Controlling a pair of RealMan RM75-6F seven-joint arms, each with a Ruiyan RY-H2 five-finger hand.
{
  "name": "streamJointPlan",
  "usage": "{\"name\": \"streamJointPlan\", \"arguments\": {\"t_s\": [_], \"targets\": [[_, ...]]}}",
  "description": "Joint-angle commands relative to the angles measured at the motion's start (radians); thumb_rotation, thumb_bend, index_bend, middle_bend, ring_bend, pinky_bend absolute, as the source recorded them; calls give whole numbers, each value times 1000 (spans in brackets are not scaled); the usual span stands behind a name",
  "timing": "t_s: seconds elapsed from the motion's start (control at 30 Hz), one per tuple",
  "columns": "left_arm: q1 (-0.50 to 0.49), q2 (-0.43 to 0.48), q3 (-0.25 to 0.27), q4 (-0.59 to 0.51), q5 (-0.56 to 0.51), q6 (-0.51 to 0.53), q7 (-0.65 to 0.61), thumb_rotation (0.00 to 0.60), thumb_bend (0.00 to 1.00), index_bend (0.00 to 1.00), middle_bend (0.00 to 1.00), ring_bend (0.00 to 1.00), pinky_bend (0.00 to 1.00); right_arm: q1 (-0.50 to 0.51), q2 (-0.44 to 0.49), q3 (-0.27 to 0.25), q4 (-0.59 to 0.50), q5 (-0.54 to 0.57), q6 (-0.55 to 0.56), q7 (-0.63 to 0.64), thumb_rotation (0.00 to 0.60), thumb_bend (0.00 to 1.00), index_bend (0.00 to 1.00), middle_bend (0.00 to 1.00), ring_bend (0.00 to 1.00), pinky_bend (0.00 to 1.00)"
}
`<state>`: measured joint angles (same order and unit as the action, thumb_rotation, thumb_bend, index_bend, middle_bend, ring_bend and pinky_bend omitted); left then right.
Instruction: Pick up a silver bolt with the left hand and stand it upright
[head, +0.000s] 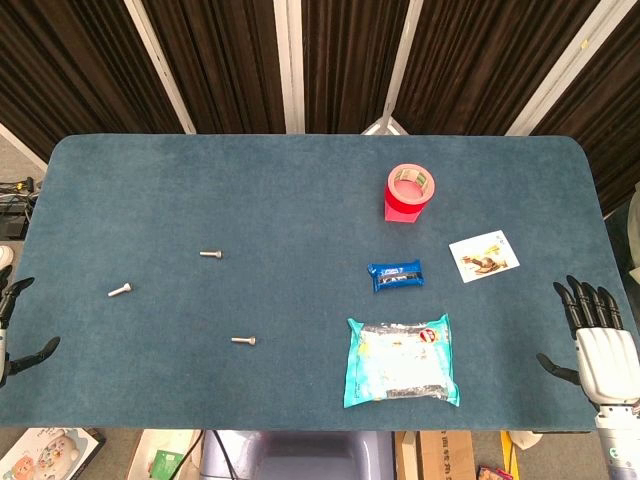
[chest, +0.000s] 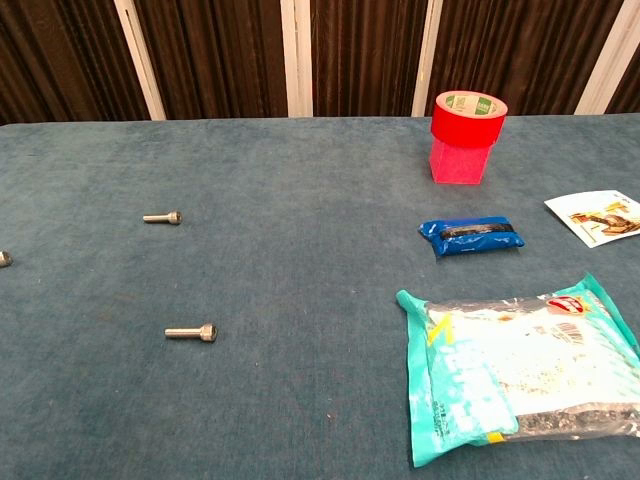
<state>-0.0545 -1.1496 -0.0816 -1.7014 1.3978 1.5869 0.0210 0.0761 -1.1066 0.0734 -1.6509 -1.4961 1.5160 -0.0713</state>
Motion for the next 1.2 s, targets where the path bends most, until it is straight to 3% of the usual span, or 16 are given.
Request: {"name": "streamJointPlan", "arguments": {"t_s": [0.03, 0.3, 0.93, 1.2], "targets": [[-2, -4, 1, 1, 0, -10, 6, 600, 275, 185, 0, 0, 0, -2, -1, 2, -3, 9, -3, 4, 600, 4, 72, 3, 0, 0], [1, -15, 5, 2, 19, -6, 17, 600, 275, 191, 0, 0, 0, -4, 10, 5, -23, 44, -26, -7, 600, 4, 72, 3, 0, 0], [-40, -46, -52, 76, -106, -107, 21, 600, 275, 263, 0, 0, 0, 3, 12, -5, -46, 52, -60, -38, 600, 4, 72, 3, 0, 0], [-98, -114, -101, 182, -195, -163, 140, 600, 275, 283, 0, 0, 0, 2, 16, -12, -62, 50, -65, -52, 600, 4, 72, 3, 0, 0]]}}
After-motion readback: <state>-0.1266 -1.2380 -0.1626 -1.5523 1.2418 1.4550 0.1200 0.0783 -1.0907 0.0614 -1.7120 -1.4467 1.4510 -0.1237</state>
